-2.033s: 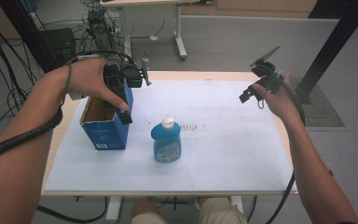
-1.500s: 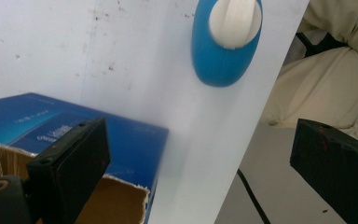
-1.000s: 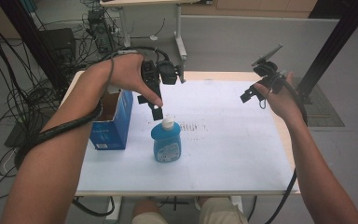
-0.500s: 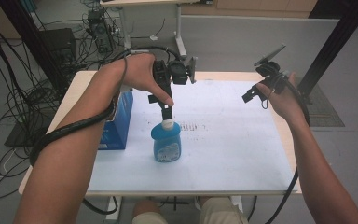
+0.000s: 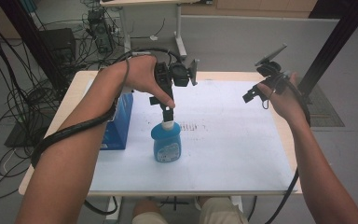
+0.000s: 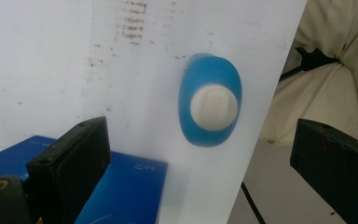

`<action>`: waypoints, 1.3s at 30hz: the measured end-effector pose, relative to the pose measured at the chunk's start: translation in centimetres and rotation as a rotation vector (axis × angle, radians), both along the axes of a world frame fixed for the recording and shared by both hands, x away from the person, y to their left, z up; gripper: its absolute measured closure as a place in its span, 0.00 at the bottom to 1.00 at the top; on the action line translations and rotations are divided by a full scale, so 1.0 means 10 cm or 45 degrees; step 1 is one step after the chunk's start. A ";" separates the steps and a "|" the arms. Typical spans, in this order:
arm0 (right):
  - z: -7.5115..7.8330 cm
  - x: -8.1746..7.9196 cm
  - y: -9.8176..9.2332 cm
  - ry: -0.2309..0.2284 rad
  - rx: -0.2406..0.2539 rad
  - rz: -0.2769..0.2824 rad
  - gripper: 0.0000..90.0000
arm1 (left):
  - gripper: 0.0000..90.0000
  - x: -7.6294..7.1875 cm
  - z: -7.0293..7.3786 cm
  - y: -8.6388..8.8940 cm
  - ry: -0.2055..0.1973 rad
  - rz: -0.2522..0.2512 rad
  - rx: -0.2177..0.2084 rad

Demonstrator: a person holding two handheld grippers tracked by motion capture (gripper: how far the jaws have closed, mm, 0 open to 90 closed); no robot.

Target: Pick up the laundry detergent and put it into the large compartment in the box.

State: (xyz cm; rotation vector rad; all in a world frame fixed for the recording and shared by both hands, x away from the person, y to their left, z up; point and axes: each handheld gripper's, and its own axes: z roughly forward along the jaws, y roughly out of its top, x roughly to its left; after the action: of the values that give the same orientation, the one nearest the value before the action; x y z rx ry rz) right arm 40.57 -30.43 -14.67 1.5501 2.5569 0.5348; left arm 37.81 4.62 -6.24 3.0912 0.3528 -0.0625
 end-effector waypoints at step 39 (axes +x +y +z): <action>-0.08 0.00 -0.04 0.010 0.018 -0.010 0.11 | 0.06 -0.09 -0.89 -0.14 0.042 0.017 0.031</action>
State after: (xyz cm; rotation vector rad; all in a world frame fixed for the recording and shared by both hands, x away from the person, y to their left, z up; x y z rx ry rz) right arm 40.56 -30.86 -15.47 1.5688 2.5575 0.5481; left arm 36.93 3.22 -15.16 3.1144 0.3782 -0.1094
